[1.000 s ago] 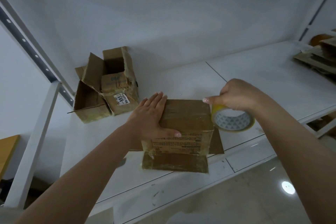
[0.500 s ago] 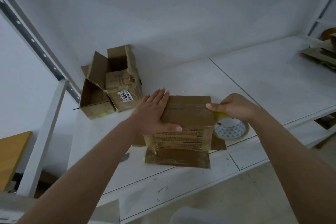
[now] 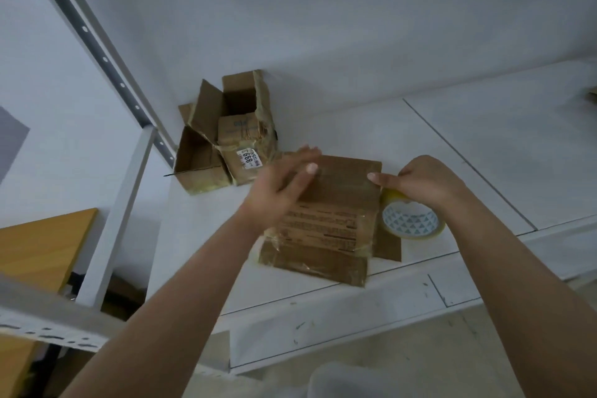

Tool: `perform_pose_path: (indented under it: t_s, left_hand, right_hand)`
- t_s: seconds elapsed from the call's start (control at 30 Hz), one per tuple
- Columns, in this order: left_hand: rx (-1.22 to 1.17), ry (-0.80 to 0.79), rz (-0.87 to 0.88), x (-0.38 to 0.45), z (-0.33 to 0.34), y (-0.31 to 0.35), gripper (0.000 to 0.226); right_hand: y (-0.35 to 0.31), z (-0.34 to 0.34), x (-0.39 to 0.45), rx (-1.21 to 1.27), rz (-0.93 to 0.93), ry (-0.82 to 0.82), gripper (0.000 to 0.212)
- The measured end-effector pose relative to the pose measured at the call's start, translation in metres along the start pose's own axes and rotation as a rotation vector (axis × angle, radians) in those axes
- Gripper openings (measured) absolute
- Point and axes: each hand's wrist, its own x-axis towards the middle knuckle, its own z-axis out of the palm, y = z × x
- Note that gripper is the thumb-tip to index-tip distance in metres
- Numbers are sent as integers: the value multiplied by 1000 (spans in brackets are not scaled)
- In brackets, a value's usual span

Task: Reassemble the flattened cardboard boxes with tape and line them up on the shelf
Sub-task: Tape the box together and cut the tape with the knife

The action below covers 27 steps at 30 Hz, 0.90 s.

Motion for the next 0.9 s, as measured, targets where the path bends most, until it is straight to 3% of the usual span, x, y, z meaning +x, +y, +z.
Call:
perform_pose_path:
  t_s: [0.07, 0.13, 0.17, 0.23, 0.3, 0.33, 0.47, 0.57, 0.63, 0.73, 0.83, 0.9]
  left_hand:
    - [87, 409, -63, -18, -20, -15, 27]
    - [313, 562, -213, -42, -35, -35, 18]
    - [422, 510, -319, -54, -40, -47, 16]
    - [615, 207, -560, -78, -42, -69, 16]
    - [796, -149, -731, -98, -38, -83, 37]
    - [865, -248, -783, -104, -35, -86, 42]
    - [1011, -251, -848, -112, -22, -86, 23]
    - [1100, -271, -790, -111, -16, -86, 22]
    - [1017, -210, -782, -111, -28, -87, 19]
    - [747, 103, -735, -105, -65, -77, 18]
    - [491, 371, -412, -78, -80, -37, 27]
    - [341, 317, -199, -54, -73, -1, 27]
  right_hand:
    - [-1, 2, 2, 10, -13, 20, 77]
    - [-6, 7, 5, 12, -30, 24, 79]
    - [-9, 10, 6, 8, -38, 23, 79]
    - [-14, 16, 10, -3, -46, 20, 79]
    - [-19, 18, 14, -17, -48, 18, 80]
    - [-20, 18, 15, -21, -47, 14, 81]
    - [-23, 19, 17, -24, -45, 6, 85]
    - [-23, 19, 15, -20, -52, -6, 84]
    - [-20, 17, 13, -10, -53, -16, 81]
    - [-16, 12, 9, -14, -52, -21, 74]
    - [-21, 10, 6, -20, -94, -59, 69]
    - [-28, 10, 2, -42, -133, -80, 63]
